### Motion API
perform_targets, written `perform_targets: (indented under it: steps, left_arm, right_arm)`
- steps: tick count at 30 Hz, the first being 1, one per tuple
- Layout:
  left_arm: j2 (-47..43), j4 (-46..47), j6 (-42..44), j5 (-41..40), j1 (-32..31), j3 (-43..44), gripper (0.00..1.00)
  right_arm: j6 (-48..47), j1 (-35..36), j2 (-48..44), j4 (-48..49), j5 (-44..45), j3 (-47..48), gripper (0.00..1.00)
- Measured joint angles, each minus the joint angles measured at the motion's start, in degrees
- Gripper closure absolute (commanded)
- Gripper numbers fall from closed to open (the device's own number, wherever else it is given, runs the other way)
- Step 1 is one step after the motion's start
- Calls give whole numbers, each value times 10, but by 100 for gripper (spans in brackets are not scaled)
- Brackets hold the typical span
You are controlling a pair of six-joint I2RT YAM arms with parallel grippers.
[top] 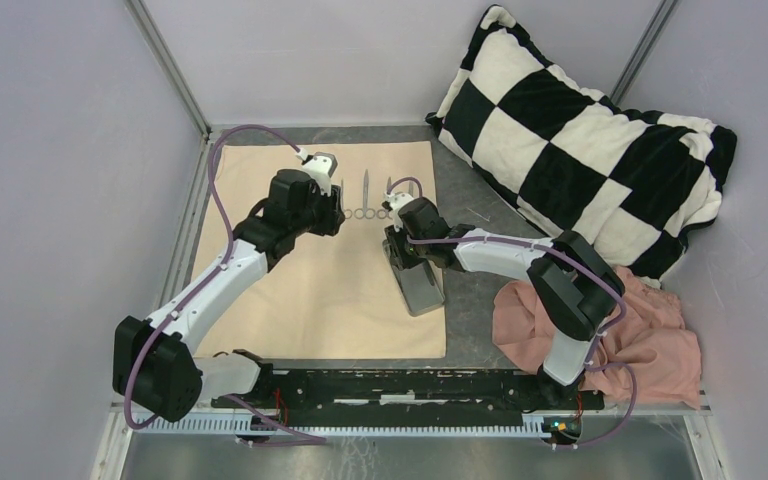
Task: Open and lay out the surgical kit
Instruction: Pick up the medical item from the container.
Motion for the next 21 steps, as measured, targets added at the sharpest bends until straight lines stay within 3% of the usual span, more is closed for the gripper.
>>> perform_targets:
  steps: [9, 21]
  left_arm:
    - [0, 0, 0, 4, 0, 0, 54]
    - [1, 0, 0, 3, 0, 0, 54]
  right_arm:
    - [0, 0, 10, -7, 20, -6, 70]
    - [-6, 0, 15, -10, 22, -10, 61]
